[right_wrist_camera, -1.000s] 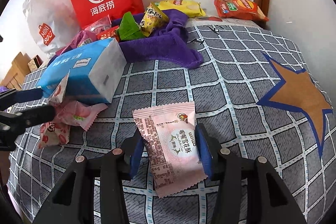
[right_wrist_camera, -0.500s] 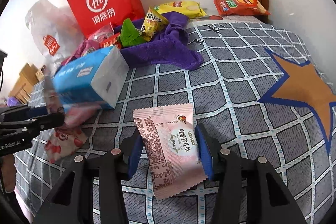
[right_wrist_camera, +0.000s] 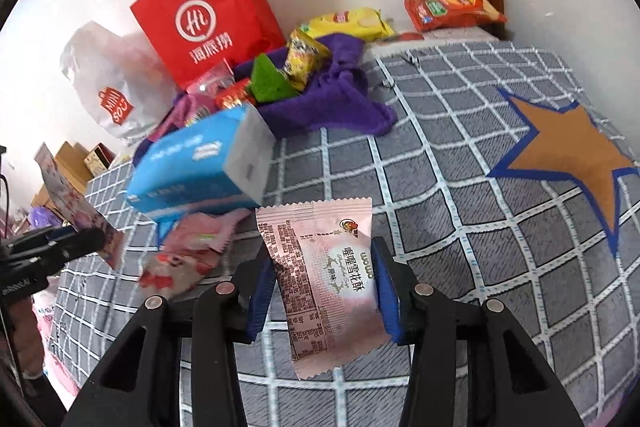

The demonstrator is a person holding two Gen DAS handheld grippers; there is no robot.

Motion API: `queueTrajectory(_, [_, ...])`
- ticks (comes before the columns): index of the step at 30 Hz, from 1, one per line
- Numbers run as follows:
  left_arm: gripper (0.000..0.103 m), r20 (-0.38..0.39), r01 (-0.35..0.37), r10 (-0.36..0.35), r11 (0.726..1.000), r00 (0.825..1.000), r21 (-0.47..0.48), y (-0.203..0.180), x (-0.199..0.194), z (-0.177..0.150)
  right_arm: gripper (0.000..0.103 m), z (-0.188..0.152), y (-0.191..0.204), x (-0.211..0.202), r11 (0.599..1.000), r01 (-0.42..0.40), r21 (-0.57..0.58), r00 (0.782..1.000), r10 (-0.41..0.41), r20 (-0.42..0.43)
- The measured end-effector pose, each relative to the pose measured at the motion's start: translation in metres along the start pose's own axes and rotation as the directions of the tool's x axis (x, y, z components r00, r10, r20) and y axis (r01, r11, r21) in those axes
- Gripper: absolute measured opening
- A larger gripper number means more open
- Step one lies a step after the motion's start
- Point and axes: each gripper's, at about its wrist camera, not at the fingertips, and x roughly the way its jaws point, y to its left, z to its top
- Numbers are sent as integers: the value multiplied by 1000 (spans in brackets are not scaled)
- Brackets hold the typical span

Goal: Organize snacks
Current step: 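Carry the pastry packet and candy strip over the purple towel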

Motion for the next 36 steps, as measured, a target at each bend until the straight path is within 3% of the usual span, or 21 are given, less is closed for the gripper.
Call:
queueTrajectory(7, [29, 30, 32, -31, 999, 999, -42, 9, -15, 2, 45, 18, 31, -25, 998, 0, -61, 999, 3, 45])
queueTrajectory(13, [29, 66, 20, -17, 999, 998, -41, 14, -27, 12, 45, 43, 56, -33, 996, -14, -92, 997, 21, 72])
queueTrajectory(22, [29, 109, 4, 5, 997, 994, -77, 34, -36, 52, 45, 99, 90, -28, 986, -6, -165, 994, 24, 103])
queueTrajectory(36, [29, 147, -58, 72, 994, 986, -98, 66, -24, 121, 45, 195, 113, 12, 983, -26, -183, 989, 52, 139])
